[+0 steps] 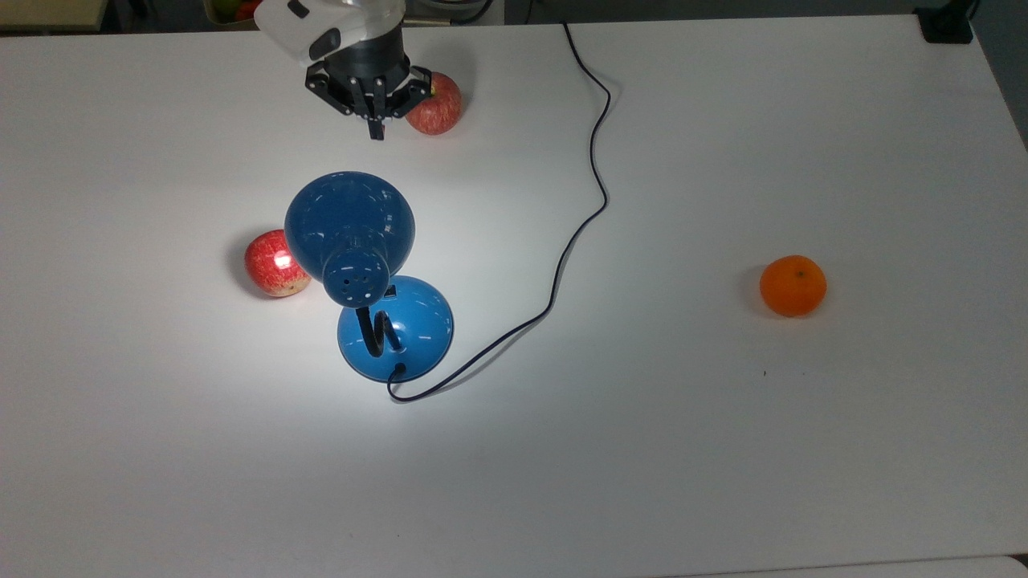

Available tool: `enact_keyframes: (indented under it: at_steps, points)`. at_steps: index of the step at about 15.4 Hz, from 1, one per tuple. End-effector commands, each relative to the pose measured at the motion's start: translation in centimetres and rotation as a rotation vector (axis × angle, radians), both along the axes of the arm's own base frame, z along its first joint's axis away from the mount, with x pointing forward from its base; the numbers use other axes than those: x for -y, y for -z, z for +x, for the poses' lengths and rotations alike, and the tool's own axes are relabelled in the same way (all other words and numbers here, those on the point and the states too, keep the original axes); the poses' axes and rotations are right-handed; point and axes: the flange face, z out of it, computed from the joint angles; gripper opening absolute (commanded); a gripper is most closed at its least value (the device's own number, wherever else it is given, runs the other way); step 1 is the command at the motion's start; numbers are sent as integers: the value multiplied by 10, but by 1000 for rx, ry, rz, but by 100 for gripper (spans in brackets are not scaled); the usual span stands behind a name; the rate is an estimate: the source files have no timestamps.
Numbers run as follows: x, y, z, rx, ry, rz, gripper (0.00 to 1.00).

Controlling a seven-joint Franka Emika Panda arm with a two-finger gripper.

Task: Turn off lamp
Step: 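Move the gripper down toward the switch on the blue lamp base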

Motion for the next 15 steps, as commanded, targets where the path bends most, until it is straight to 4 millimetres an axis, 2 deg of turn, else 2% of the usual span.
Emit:
enact_keyframes:
  at_steps: [1,8,11,15]
  points:
    - [12,32,9,60,-15,-11,0]
    - [9,97,38,186,-38,-7,0]
    - [5,113,51,275,-50,-5,0]
    - [1,123,59,312,-96,-33,0]
